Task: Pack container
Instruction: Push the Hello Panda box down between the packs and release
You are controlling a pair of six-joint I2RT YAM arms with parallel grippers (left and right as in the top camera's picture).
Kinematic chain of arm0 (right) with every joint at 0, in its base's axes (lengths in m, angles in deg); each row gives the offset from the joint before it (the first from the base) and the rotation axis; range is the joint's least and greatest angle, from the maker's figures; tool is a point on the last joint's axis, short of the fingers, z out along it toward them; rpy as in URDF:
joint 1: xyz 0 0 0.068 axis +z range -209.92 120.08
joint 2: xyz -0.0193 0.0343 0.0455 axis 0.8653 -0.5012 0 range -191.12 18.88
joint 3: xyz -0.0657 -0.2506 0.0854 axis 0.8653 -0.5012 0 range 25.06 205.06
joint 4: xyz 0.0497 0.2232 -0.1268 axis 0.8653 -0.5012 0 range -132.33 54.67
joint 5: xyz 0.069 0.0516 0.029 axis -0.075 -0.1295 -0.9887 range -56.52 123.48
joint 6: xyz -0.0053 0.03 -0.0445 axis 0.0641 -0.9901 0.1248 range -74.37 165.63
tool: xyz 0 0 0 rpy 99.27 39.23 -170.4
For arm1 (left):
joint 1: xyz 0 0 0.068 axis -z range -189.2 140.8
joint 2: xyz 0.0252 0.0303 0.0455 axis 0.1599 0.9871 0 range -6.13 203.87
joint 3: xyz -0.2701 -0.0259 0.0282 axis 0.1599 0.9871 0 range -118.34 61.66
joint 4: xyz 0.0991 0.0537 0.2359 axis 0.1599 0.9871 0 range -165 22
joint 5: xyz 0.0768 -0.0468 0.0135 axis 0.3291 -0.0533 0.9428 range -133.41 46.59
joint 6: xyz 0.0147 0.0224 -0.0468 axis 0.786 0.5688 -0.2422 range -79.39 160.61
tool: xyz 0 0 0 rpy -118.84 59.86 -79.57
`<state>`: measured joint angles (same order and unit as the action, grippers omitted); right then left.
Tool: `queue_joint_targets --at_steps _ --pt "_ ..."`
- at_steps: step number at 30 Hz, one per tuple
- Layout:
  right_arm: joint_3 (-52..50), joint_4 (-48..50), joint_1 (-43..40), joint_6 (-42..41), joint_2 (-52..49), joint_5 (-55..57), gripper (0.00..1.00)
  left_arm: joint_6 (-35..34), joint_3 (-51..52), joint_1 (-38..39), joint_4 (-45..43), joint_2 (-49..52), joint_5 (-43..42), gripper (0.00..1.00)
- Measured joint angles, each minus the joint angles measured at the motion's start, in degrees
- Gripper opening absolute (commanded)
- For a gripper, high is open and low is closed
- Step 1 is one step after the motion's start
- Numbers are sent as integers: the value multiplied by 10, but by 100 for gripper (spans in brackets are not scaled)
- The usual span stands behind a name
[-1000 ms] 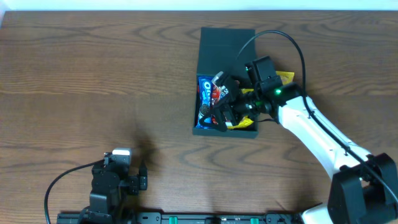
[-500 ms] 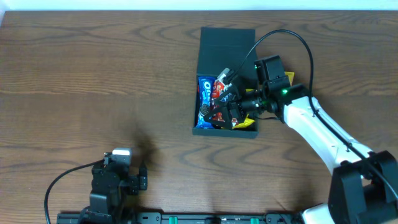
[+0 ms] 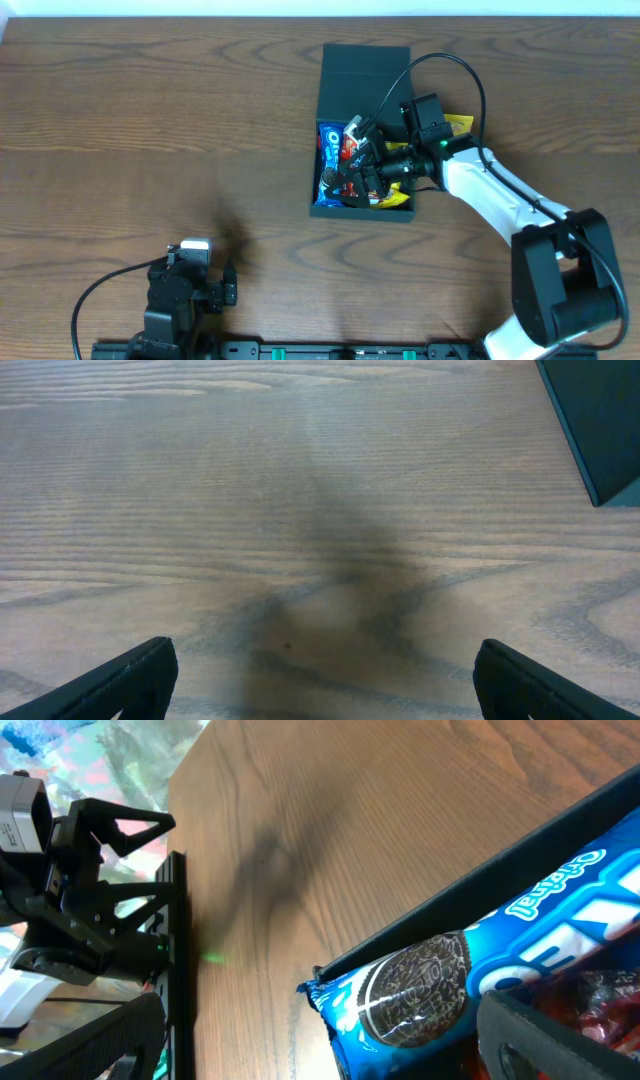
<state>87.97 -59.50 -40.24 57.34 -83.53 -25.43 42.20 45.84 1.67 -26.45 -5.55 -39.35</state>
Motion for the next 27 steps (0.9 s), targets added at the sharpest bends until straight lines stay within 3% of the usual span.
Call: queue_joint_targets --at_steps 27 --pt "0 12 -5 0 -7 13 99 0 0 0 0 0 0 95"
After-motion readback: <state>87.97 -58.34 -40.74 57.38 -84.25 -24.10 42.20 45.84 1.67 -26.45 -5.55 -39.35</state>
